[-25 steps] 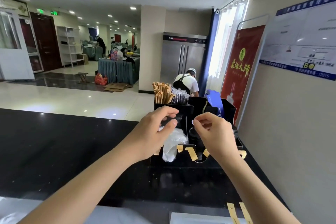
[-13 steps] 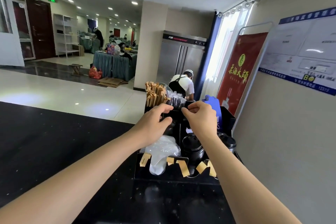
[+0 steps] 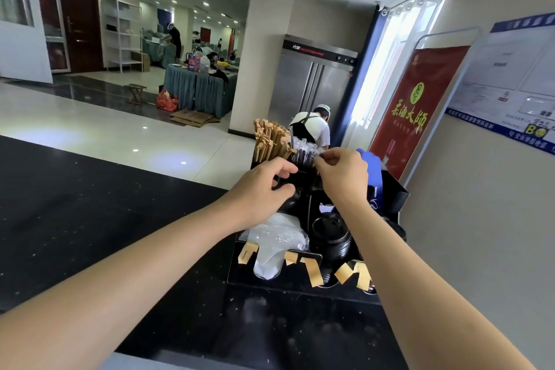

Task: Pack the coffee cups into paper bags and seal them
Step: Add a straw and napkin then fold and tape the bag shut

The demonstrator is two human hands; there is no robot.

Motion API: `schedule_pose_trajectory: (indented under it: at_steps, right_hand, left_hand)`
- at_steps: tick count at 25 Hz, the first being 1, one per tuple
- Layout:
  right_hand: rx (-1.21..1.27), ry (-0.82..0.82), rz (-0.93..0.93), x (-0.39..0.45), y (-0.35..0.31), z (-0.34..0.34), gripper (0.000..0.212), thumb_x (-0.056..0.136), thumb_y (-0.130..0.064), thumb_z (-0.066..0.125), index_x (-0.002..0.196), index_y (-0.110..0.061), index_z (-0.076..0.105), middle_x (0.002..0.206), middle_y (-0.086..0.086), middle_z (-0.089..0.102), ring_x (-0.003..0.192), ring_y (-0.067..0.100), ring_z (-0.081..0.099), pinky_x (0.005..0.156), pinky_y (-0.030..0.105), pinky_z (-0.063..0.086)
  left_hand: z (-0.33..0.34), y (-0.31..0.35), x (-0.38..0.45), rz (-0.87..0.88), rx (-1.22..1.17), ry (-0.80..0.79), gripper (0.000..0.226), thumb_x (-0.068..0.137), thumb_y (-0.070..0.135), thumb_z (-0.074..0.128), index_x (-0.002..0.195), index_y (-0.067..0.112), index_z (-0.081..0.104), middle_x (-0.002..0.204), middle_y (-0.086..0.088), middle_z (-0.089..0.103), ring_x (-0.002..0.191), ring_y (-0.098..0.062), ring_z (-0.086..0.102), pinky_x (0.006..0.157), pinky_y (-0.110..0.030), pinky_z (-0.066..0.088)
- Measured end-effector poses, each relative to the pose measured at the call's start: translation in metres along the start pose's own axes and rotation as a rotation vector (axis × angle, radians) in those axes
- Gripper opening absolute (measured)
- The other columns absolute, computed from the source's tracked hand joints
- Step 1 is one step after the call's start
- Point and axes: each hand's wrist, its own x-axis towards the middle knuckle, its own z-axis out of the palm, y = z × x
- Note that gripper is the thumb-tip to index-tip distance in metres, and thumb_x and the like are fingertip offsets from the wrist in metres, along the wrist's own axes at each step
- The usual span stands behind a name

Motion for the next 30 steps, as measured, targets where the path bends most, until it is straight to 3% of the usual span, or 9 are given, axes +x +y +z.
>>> schedule_pose_trajectory:
  at_steps: [4,9,12,16,18,23,26,30]
  right_hand:
    - [0.053,0.077,-0.056,0.008,-0.021,-0.019,0.012,0.092,-0.026,0.068,0.095,-0.02,0.078,0.076,-0.009,0.068,0.084,0.019,0.069,0.075,0.033,0.055]
    - [0.182,0.173,-0.17,0.014,-0.044,-0.048,0.008,0.093,-0.026,0.073,0.092,-0.019,0.074,0.074,-0.015,0.065,0.07,0.005,0.062,0.07,0.023,0.051]
    - [0.221,0.173,-0.215,0.016,-0.049,-0.06,0.01,0.093,-0.025,0.075,0.096,-0.016,0.075,0.078,-0.011,0.069,0.07,0.002,0.063,0.067,0.014,0.051]
    - [0.221,0.113,-0.179,0.017,-0.046,-0.059,0.009,0.092,-0.02,0.075,0.098,-0.013,0.078,0.079,-0.008,0.071,0.078,0.01,0.069,0.077,0.024,0.057]
    - [0.187,0.067,-0.128,0.018,-0.041,-0.053,0.005,0.09,-0.02,0.078,0.091,-0.015,0.077,0.077,-0.008,0.072,0.075,0.009,0.069,0.074,0.027,0.057]
    - [0.167,0.021,-0.036,0.021,-0.027,-0.043,0.022,0.081,-0.027,0.087,0.081,-0.011,0.072,0.073,0.0,0.074,0.059,0.008,0.071,0.062,0.023,0.057]
    - [0.163,-0.036,-0.039,0.02,-0.022,-0.039,0.024,0.081,-0.032,0.087,0.081,-0.011,0.074,0.071,0.002,0.075,0.057,0.008,0.072,0.059,0.023,0.053]
    - [0.221,-0.009,-0.103,0.017,-0.022,-0.043,0.028,0.084,-0.032,0.085,0.08,-0.007,0.073,0.067,0.007,0.072,0.05,0.005,0.065,0.06,0.023,0.054]
  left_hand:
    - [-0.004,0.003,0.001,0.017,-0.011,0.014,0.032,0.103,0.019,0.056,0.134,0.023,0.059,0.129,0.011,0.059,0.114,-0.002,0.054,0.082,-0.002,0.038]
    - [-0.004,0.005,0.001,0.023,-0.055,0.04,0.024,0.101,0.022,0.058,0.123,0.031,0.061,0.119,0.014,0.062,0.114,-0.012,0.059,0.095,-0.027,0.048]
    - [-0.008,0.01,0.001,0.04,-0.067,0.069,0.022,0.099,0.022,0.06,0.119,0.032,0.063,0.115,0.014,0.064,0.111,-0.012,0.06,0.098,-0.032,0.05]
    - [-0.008,0.013,0.0,0.044,-0.07,0.06,0.023,0.098,0.022,0.061,0.119,0.032,0.063,0.113,0.014,0.064,0.11,-0.011,0.06,0.097,-0.032,0.05]
    - [-0.007,0.012,-0.001,0.048,-0.07,0.056,0.024,0.098,0.021,0.062,0.119,0.031,0.063,0.113,0.015,0.064,0.11,-0.01,0.06,0.097,-0.03,0.05]
    - [-0.01,0.009,0.001,0.057,-0.054,0.055,0.024,0.097,0.022,0.062,0.12,0.032,0.064,0.113,0.015,0.065,0.109,-0.01,0.06,0.09,-0.025,0.049]
    - [-0.011,0.005,0.0,0.052,-0.046,0.048,0.025,0.096,0.022,0.064,0.12,0.031,0.064,0.114,0.015,0.064,0.108,-0.009,0.059,0.082,-0.018,0.046]
    - [-0.011,0.001,-0.001,0.055,-0.044,0.035,0.028,0.095,0.02,0.067,0.121,0.03,0.064,0.116,0.014,0.065,0.109,-0.01,0.058,0.082,-0.021,0.048]
